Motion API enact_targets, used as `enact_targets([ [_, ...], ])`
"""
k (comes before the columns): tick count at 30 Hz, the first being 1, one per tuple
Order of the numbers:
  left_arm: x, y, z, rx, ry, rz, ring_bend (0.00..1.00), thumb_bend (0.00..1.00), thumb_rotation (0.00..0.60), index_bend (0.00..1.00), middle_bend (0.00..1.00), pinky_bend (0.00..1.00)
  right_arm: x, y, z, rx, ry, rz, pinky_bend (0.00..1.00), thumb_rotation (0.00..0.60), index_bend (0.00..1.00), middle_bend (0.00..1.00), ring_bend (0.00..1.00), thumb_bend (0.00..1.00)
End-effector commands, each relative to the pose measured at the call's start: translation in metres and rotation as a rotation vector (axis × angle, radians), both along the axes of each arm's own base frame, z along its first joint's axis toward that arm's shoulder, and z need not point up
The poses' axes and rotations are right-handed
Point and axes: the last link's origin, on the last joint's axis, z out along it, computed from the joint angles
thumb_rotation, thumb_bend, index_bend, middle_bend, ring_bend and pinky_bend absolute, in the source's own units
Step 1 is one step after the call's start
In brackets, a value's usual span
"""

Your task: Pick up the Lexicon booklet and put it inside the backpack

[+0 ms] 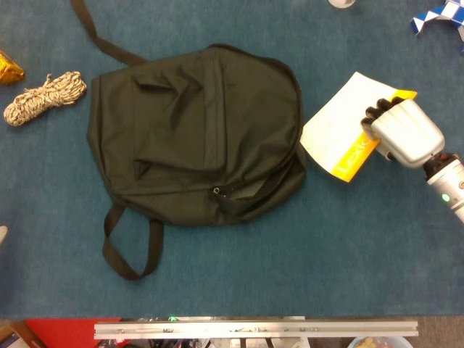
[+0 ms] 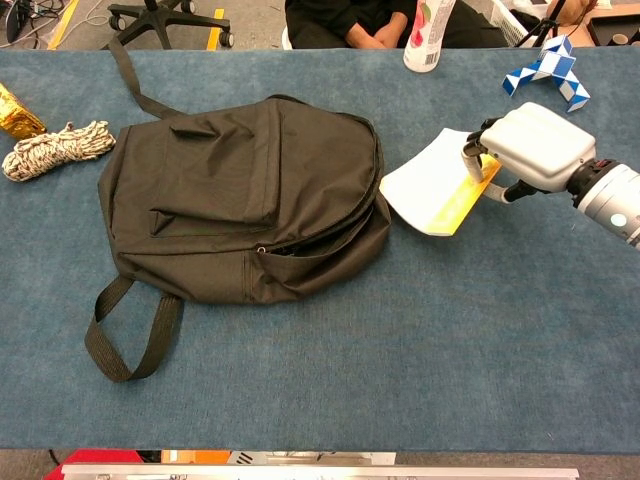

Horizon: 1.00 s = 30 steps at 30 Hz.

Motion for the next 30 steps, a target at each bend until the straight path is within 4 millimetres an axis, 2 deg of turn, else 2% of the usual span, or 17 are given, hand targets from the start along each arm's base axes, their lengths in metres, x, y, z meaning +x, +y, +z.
enact_targets([
  [1,0.0,0.0,0.0,0.0,0.0,0.001,0.26,0.17,0.6,0.33,0.3,0.28,0.001,0.0,0.001,-0.005,0.001,0.003,0.64,0.6,0.65,0.55,0.46,0.55],
  [3,0.0,0.0,0.0,0.001,-0.001,0.002,0.26,0.17,0.6,0.33,0.3,0.28,0.001,0.0,0.003,-0.014,-0.009,0.001,0.68,0.6,0.66,0.56,0.49,0.62],
  [6,-0.001,0.001,0.001,0.002,0.001,0.0,0.26,0.17,0.6,0.33,0.3,0.28,0.0,0.001,0.008,-0.038,-0.031,-0.005,0.71,0.6,0.68,0.58,0.51,0.66],
  [13,0.001,0.01,0.0,-0.018,0.038,-0.034,0.26,0.17,0.6,0.33,0.3,0.28,-0.009,0.008,0.03,-0.119,-0.064,-0.028,0.74,0.6,0.69,0.6,0.54,0.66],
  [20,0.012,0.032,-0.01,-0.078,0.099,-0.123,0.26,0.17,0.6,0.34,0.3,0.28,-0.01,0.012,0.055,-0.223,-0.113,-0.054,0.75,0.6,0.7,0.61,0.55,0.67],
  [30,0.049,0.075,-0.034,-0.216,0.146,-0.326,0.26,0.17,0.6,0.34,0.3,0.28,-0.007,0.01,0.086,-0.349,-0.174,-0.07,0.76,0.6,0.7,0.62,0.56,0.69],
])
